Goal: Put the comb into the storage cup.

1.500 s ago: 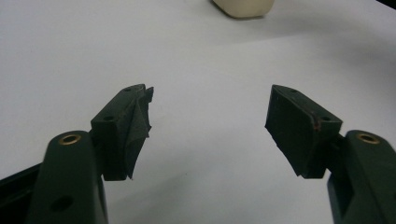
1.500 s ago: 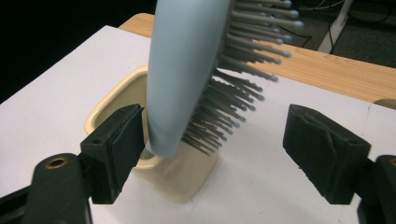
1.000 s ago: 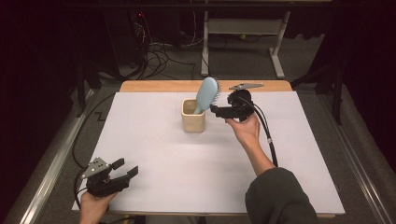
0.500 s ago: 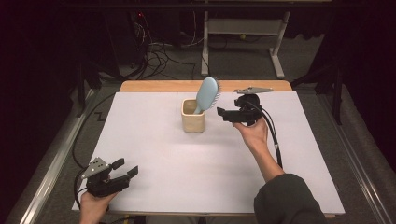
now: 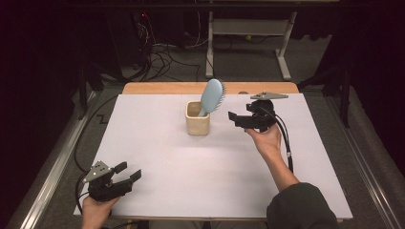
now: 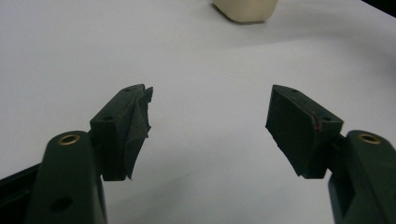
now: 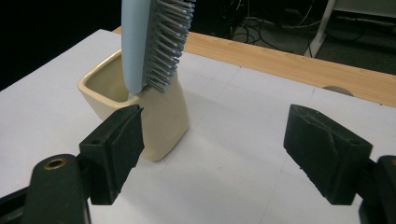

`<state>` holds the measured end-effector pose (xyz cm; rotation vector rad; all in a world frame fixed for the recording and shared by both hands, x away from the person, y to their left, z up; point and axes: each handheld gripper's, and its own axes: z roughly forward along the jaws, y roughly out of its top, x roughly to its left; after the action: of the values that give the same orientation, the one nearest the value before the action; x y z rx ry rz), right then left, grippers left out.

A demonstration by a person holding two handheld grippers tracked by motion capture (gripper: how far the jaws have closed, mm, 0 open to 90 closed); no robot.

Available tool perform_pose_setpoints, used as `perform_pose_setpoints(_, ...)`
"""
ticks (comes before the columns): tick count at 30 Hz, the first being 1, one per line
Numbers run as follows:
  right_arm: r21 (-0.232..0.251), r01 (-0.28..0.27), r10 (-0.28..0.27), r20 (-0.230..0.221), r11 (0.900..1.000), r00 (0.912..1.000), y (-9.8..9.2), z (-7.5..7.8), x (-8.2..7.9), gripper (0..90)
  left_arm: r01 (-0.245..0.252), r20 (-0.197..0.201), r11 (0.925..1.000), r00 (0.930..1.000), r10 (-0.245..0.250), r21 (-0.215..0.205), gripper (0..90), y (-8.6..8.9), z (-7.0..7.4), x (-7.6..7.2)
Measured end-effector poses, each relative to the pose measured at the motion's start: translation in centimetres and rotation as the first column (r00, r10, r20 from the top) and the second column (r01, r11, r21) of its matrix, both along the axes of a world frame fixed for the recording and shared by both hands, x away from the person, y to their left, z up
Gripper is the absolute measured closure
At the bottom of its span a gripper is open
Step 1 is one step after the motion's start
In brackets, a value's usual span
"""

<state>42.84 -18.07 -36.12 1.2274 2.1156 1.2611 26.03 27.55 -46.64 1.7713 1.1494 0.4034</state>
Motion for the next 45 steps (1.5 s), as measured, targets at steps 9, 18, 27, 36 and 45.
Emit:
perform_pose_setpoints(9, 0.003, -0.003, 0.003, 0.016, 1.0, 0.9999, -1.0, 0.2, -0.8, 20.7, -0.004, -0.001, 1.0, 1.0, 0.004, -0.004, 30.6, 0.1, 0.0, 0.0)
perform_pose_setpoints(18, 0.008, -0.003, 0.003, 0.031, 1.0, 0.9995, -1.7, 0.1, -1.7, 20.8, -0.007, -0.001, 1.0, 1.0, 0.007, -0.006, 30.5, 0.1, 0.0, 0.0)
perform_pose_setpoints(27, 0.018, -0.001, 0.0, 0.034, 1.0, 0.9994, -2.5, 0.0, -2.2, 20.4, -0.007, -0.002, 1.0, 1.0, 0.007, -0.006, 30.5, 0.1, 0.0, 0.0)
perform_pose_setpoints(36, 0.013, -0.003, 0.003, 0.028, 1.0, 0.9996, -3.2, -0.5, -2.8, 20.2, -0.007, 0.002, 0.9999, 1.0, 0.007, -0.01, 30.5, 0.2, 0.1, -0.1)
perform_pose_setpoints(45, 0.013, 0.0, -0.001, 0.026, 1.0, 0.9997, -4.0, -0.8, -3.3, 20.2, -0.008, 0.001, 1.0, 1.0, 0.008, 0.0, 30.9, 0.1, 0.0, -0.1)
